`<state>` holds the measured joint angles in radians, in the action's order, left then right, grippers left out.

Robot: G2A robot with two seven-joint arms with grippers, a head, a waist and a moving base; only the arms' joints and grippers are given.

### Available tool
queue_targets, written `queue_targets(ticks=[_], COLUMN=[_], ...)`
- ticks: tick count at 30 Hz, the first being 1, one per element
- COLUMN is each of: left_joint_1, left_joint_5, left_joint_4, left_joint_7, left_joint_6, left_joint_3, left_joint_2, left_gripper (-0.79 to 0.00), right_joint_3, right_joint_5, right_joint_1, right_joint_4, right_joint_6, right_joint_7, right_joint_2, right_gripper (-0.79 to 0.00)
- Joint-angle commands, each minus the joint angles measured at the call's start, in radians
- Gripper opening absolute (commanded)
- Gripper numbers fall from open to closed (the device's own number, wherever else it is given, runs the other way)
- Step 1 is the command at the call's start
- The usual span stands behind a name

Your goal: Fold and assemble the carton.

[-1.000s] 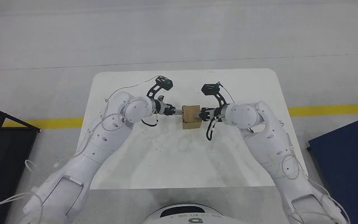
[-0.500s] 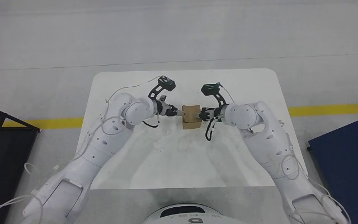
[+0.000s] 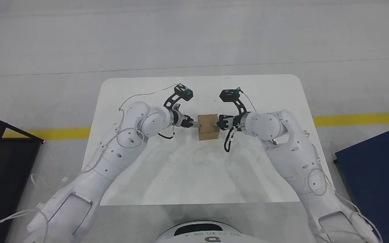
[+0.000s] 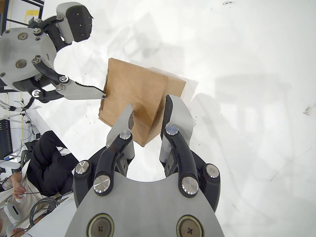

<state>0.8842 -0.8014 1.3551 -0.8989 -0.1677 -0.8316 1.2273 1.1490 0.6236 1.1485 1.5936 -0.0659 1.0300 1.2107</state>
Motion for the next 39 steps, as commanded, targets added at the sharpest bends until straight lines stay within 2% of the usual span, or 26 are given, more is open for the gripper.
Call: queue_targets(ticks=[1,2,3,6,10,13,18,27,33,39], left_joint_1=[0.0,0.001,0.003,0.013,0.038,0.063,0.101,0.108,0.075,0.033], left_joint_5=[0.023,0.04,0.064,0.116,0.141,0.152,0.166,0.21,0.259,0.317], left_joint_4=[0.005,0.007,0.009,0.014,0.024,0.032,0.045,0.043,0.001,-0.054], left_joint_7=[0.006,0.008,0.008,0.001,0.0,0.006,0.006,0.017,0.038,0.052], left_joint_6=[0.0,-0.001,-0.005,-0.021,-0.027,-0.021,-0.028,-0.04,-0.036,-0.045], left_joint_3=[-0.016,-0.028,-0.043,-0.09,-0.154,-0.201,-0.251,-0.255,-0.243,-0.197], left_joint_2=[-0.001,-0.002,-0.004,-0.012,-0.028,-0.04,-0.054,-0.054,-0.046,-0.028], left_gripper=[0.0,0.0,0.0,0.0,0.0,0.0,0.0,0.0,0.0,0.0], right_joint_3=[0.018,0.03,0.042,0.071,0.061,0.033,-0.011,-0.091,-0.079,-0.089], right_joint_5=[-0.007,-0.003,0.006,0.017,0.073,0.096,0.077,0.107,0.091,0.095], right_joint_1=[0.016,0.031,0.048,0.103,0.133,0.119,0.05,-0.048,-0.031,-0.04], right_joint_4=[0.029,0.05,0.073,0.14,0.181,0.169,0.072,-0.048,-0.014,-0.039], right_joint_6=[0.015,0.026,0.041,0.102,0.204,0.228,0.204,0.132,0.158,0.144], right_joint_7=[-0.042,-0.066,-0.089,-0.138,-0.138,-0.152,-0.158,-0.07,-0.114,-0.099], right_joint_2=[-0.003,-0.005,-0.009,-0.018,-0.027,-0.026,-0.015,0.0,-0.003,-0.002], right_gripper=[-0.65,-0.745,-0.785,-0.785,-0.785,-0.785,-0.785,-0.785,-0.785,-0.785])
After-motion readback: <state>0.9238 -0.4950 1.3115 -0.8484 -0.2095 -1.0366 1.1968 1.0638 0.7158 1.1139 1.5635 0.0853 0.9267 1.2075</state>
